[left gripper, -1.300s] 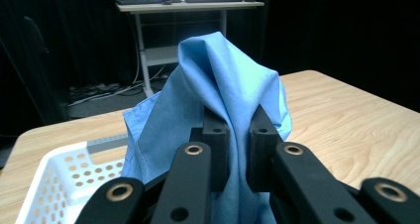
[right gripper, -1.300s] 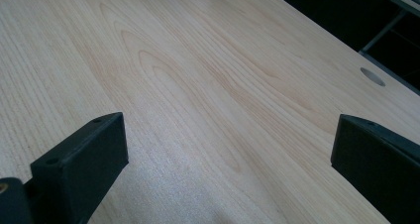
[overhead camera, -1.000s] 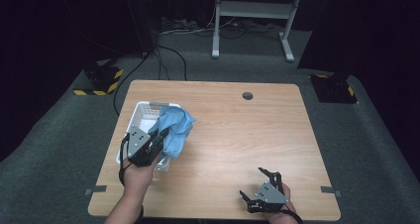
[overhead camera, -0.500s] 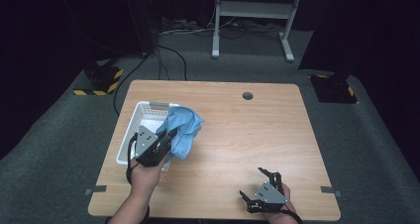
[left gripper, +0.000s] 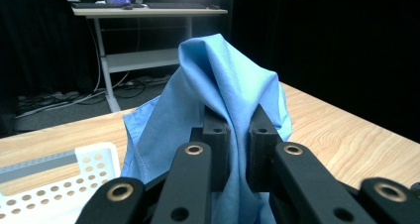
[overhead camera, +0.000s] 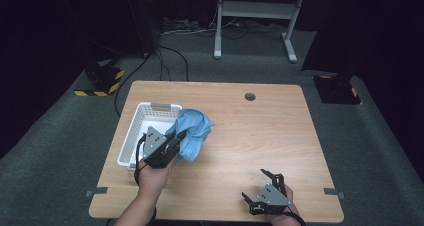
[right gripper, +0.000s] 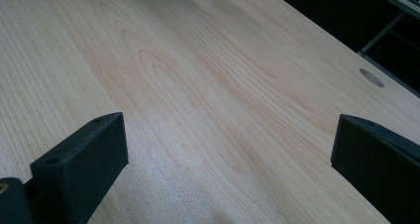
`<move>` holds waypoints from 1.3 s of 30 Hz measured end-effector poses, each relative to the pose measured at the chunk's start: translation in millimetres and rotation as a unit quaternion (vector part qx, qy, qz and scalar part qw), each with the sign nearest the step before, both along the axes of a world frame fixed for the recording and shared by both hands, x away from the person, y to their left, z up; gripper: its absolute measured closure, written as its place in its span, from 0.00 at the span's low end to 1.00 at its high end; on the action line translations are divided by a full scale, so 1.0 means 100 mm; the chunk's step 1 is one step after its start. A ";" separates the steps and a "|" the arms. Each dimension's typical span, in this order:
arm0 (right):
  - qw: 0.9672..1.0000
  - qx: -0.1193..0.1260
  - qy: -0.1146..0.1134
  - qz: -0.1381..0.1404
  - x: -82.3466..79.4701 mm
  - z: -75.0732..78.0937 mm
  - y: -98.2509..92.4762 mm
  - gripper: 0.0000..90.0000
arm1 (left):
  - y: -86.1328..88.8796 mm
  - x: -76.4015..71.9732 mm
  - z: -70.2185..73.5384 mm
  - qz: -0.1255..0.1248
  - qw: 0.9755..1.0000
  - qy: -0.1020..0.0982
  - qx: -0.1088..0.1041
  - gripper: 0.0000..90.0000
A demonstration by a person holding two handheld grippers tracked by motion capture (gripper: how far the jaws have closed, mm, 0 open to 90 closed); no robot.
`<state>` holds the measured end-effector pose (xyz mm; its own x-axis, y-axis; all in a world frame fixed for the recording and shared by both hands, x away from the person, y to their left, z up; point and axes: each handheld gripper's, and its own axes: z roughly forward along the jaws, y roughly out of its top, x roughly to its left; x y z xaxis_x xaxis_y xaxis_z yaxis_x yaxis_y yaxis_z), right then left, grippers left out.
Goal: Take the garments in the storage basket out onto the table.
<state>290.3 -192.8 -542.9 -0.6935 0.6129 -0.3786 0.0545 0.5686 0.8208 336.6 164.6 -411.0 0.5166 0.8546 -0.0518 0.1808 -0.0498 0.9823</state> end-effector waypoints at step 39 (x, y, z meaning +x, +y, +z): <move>1.000 -0.001 -0.004 -0.001 -0.01 0.00 0.00 0.01 | -0.45 0.13 -0.42 -0.042 0.999 0.017 0.000 0.92</move>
